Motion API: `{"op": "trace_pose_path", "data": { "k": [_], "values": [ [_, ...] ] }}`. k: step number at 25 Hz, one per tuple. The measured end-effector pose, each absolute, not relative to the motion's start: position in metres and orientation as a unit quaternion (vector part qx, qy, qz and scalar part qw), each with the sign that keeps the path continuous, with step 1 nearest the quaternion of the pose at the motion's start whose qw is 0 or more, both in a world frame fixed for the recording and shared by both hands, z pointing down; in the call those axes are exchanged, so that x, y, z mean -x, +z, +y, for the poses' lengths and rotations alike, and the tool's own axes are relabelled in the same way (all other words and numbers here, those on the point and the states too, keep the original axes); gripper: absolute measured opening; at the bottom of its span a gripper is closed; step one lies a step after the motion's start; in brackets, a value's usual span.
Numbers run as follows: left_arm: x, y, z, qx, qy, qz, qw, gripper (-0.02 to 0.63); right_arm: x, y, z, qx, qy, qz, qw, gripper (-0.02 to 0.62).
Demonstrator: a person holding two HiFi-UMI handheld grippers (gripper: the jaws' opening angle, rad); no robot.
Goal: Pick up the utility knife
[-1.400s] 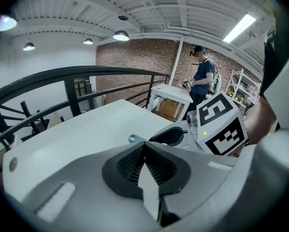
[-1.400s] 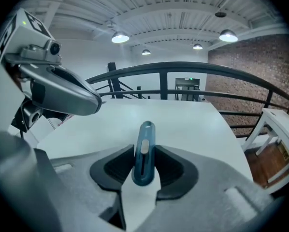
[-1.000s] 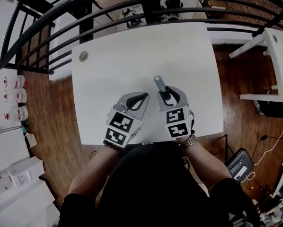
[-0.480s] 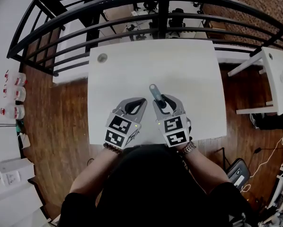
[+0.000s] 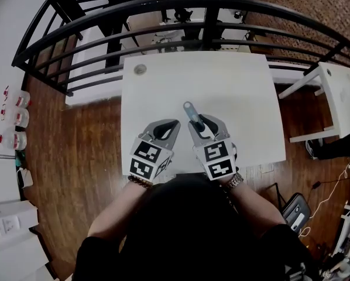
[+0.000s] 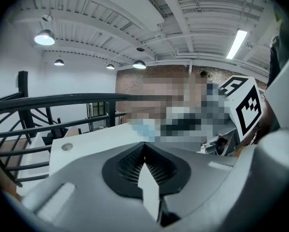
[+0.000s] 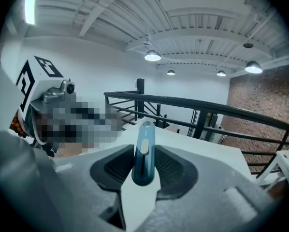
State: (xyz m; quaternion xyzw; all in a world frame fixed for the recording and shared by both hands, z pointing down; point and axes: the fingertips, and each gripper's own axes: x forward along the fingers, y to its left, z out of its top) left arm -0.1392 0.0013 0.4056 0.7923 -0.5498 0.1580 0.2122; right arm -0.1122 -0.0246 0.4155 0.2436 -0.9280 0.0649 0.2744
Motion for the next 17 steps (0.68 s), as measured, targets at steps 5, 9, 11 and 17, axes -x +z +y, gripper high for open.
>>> {"op": "trace_pose_path", "data": {
  "k": [5, 9, 11, 17],
  "values": [
    [0.148, 0.401, 0.019, -0.799, 0.151, -0.545, 0.204, 0.017, 0.123, 0.411, -0.003, -0.249, 0.061, -0.927, 0.274, 0.128],
    [0.154, 0.399, 0.032, -0.802, 0.148, -0.543, 0.199, 0.017, 0.127, 0.409, 0.008, -0.255, 0.061, -0.926, 0.272, 0.127],
    [0.157, 0.398, 0.037, -0.803, 0.147, -0.543, 0.197, 0.017, 0.131, 0.408, 0.013, -0.257, 0.060, -0.926, 0.270, 0.127],
    [0.166, 0.390, 0.052, -0.803, 0.147, -0.544, 0.193, 0.017, 0.140, 0.399, 0.028, -0.258, 0.056, -0.927, 0.266, 0.127]
  ]
}}
